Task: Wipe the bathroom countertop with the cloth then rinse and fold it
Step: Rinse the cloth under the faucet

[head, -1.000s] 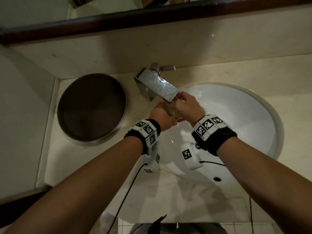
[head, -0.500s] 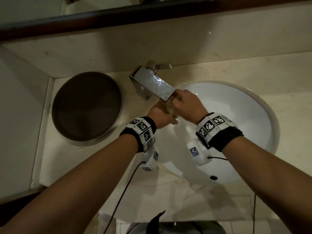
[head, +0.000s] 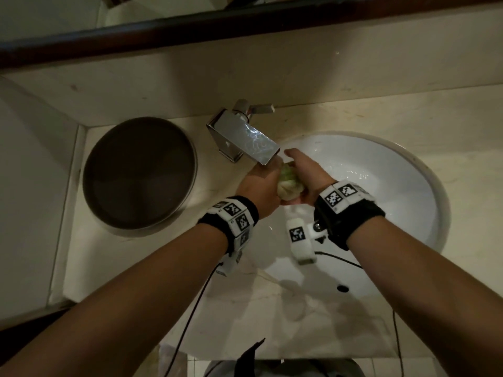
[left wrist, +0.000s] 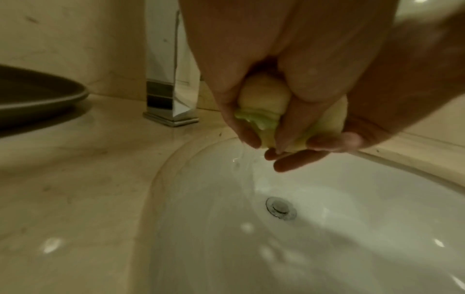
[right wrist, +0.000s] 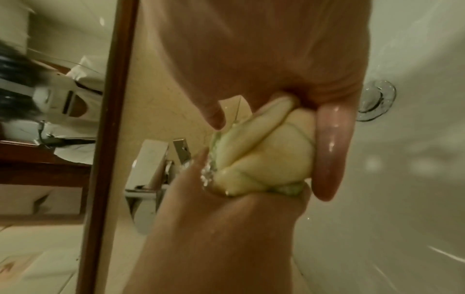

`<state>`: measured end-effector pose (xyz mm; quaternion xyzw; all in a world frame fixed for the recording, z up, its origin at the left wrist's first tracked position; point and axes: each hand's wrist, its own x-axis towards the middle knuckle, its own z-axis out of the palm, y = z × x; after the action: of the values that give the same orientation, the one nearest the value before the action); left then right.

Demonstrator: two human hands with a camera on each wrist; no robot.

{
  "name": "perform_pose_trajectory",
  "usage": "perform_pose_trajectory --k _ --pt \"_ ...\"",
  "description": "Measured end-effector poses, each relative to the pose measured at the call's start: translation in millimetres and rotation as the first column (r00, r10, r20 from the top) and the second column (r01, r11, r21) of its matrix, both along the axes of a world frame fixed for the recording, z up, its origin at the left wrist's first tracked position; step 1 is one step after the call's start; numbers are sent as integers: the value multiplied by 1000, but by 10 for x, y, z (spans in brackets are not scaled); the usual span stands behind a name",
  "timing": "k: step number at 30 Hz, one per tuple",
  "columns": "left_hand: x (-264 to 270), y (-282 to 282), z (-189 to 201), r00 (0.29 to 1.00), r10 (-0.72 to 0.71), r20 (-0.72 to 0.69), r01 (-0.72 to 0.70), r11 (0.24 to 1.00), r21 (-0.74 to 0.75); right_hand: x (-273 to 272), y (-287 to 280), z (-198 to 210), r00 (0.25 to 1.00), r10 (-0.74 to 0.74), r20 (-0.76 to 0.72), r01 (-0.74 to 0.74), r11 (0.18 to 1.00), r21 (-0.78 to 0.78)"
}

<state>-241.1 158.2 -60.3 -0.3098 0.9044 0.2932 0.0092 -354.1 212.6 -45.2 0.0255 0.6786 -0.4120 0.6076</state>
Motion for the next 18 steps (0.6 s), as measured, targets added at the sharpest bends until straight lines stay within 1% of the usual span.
perform_pose_trajectory --k 2,4,5,7,9,11,14,16,17,18 --pt "-4 57 1 1000 19 4 -18 996 -91 74 -55 -8 977 75 -199 -79 997 -13" --pt "-5 81 -19 999 53 11 -51 991 -120 152 -98 -13 910 145 -388 -156 988 3" --pt "-4 77 -8 998 67 20 -64 991 -120 180 -123 -23 876 163 -455 -172 985 23" --pt "10 37 13 995 66 70 -60 994 -93 224 -163 -37 816 168 -553 -159 985 66" --pt "11 -21 33 992 39 119 -35 999 -36 243 -181 -72 775 158 -612 -130 987 89" --pt "-10 -60 43 985 -16 171 17 1000 -5 249 -173 -118 713 229 -662 -201 972 120" --pt "-36 -62 74 963 -126 236 131 991 -5 222 -142 -121 621 316 -718 -310 940 146" --pt "-35 -44 104 959 -170 229 156 985 77 192 -99 -117 584 341 -737 -371 919 131" --pt "-27 -12 135 964 -168 205 138 979 153 191 -79 -113 553 363 -750 -404 904 140" --pt "-16 12 134 958 -201 207 156 965 211 188 -55 -123 511 391 -765 -447 881 152"
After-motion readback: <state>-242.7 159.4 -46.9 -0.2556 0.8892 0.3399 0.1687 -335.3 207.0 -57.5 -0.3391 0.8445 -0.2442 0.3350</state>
